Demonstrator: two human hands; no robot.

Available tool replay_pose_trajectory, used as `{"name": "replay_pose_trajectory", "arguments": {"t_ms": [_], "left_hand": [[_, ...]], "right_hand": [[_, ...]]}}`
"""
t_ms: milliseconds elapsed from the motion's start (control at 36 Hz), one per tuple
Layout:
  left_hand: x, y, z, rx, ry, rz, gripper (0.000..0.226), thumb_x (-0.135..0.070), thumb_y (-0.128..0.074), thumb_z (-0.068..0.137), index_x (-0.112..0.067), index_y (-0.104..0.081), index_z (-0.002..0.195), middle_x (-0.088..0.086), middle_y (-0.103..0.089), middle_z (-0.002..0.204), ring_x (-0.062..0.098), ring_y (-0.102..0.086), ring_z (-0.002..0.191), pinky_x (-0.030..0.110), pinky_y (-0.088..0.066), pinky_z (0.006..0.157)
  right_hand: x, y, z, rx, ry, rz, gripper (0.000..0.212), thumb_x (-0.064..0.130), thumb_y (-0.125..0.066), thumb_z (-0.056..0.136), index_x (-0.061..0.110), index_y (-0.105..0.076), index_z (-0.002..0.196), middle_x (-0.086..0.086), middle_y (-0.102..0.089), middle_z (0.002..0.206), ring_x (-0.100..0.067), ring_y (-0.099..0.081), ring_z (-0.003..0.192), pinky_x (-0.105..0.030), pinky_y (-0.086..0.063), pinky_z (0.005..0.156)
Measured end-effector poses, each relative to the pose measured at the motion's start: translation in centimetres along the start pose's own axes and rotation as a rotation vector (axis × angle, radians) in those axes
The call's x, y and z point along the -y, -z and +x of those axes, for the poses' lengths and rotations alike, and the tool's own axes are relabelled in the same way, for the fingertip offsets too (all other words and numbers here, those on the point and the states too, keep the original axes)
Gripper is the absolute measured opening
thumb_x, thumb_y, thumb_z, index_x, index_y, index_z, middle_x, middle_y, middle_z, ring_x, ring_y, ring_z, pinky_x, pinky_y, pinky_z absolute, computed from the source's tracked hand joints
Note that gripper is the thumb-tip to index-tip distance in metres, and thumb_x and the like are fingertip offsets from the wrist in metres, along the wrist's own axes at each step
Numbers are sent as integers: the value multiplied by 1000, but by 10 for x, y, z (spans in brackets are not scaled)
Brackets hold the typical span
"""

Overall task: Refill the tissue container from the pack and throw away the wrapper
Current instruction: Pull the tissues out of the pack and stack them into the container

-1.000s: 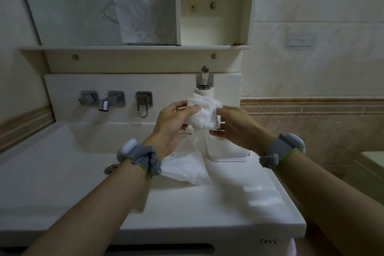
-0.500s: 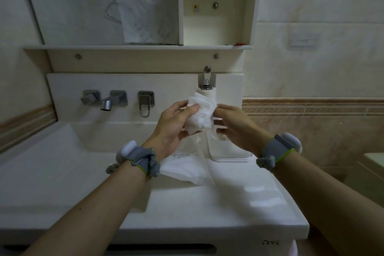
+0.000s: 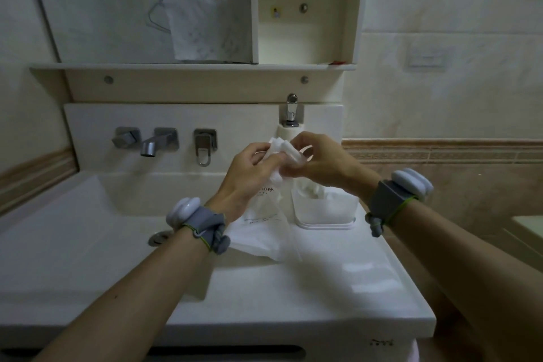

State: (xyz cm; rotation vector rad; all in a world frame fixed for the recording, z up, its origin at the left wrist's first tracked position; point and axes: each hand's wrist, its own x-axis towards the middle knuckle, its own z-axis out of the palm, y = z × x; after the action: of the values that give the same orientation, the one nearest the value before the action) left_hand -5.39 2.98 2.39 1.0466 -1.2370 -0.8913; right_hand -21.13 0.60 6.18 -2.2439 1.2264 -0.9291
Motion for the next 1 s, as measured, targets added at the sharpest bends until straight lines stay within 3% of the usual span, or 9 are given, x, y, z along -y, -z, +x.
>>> {"name": "replay_pose_trajectory", "arguments": {"t_ms": [56, 167, 306, 361, 417, 611, 694, 806, 1000], "left_hand": [[-2, 1, 1, 27, 28, -52, 52, -40, -76, 66, -15, -65, 111, 6, -70, 108, 21, -67, 95, 36, -54, 84], [-7, 5, 3, 94, 97, -327, 40, -35, -60, 90, -2, -64, 111, 14, -65, 106, 29, -60, 101, 46, -47, 98], [-13, 4, 7, -52, 172, -397, 47, -44, -54, 94, -1, -57, 111, 15, -61, 116, 25, -61, 99, 44, -53, 89], [-8, 3, 11, -94, 153, -307, 45, -44, -57, 93, -2, -57, 112, 13, -63, 117, 21, -62, 99, 37, -57, 79], [-4, 3, 14, -131, 121, -207, 47, -46, -60, 90, -4, -58, 112, 11, -64, 118, 19, -63, 100, 36, -56, 83], [-2, -8, 11, 6, 63, 88, 62, -70, -63, 74, -15, -68, 102, 3, -70, 108, 21, -66, 103, 36, -53, 91], [-1, -17, 10, 40, 46, 150, 47, -51, -66, 85, -9, -66, 107, 8, -71, 106, 21, -68, 99, 28, -56, 79], [3, -22, 13, 62, 64, 152, 32, -27, -71, 85, -7, -65, 110, 8, -71, 106, 22, -69, 99, 32, -56, 86], [7, -22, 19, 116, 54, 198, 37, -22, -77, 79, -7, -67, 111, 3, -72, 104, 20, -68, 101, 35, -54, 93]], "right_hand": [[2, 0, -1, -39, -5, 98, 39, 22, -83, 73, 12, -62, 104, -2, -65, 102, -21, -65, 90, -37, -56, 81], [2, 2, -2, -72, -65, 357, 35, 16, -77, 79, 7, -59, 109, -9, -67, 105, -20, -65, 86, -27, -54, 71], [-3, 5, 0, -125, -185, 664, 36, 13, -71, 81, 4, -59, 113, -15, -65, 113, -31, -61, 112, -44, -48, 99], [-5, 8, 0, -135, -224, 802, 38, 8, -68, 82, 0, -57, 118, -18, -65, 114, -35, -60, 115, -47, -47, 102], [-7, 11, -1, -120, -252, 874, 38, 6, -63, 85, -3, -54, 121, -24, -62, 122, -38, -63, 111, -49, -48, 101], [-15, 10, -9, -25, -213, 617, 28, 12, -58, 95, 6, -56, 122, -21, -67, 106, -37, -71, 87, -42, -61, 75], [-15, 8, -9, -4, -183, 589, 29, 19, -59, 96, 8, -59, 123, -18, -68, 108, -34, -71, 90, -41, -61, 75], [-16, 7, -8, 6, -176, 638, 32, 26, -54, 99, 4, -62, 120, -21, -67, 113, -35, -67, 101, -42, -60, 81], [-15, 10, -3, -124, -253, 642, 31, 23, -57, 97, -6, -64, 105, -30, -62, 118, -38, -64, 108, -43, -55, 92]]}}
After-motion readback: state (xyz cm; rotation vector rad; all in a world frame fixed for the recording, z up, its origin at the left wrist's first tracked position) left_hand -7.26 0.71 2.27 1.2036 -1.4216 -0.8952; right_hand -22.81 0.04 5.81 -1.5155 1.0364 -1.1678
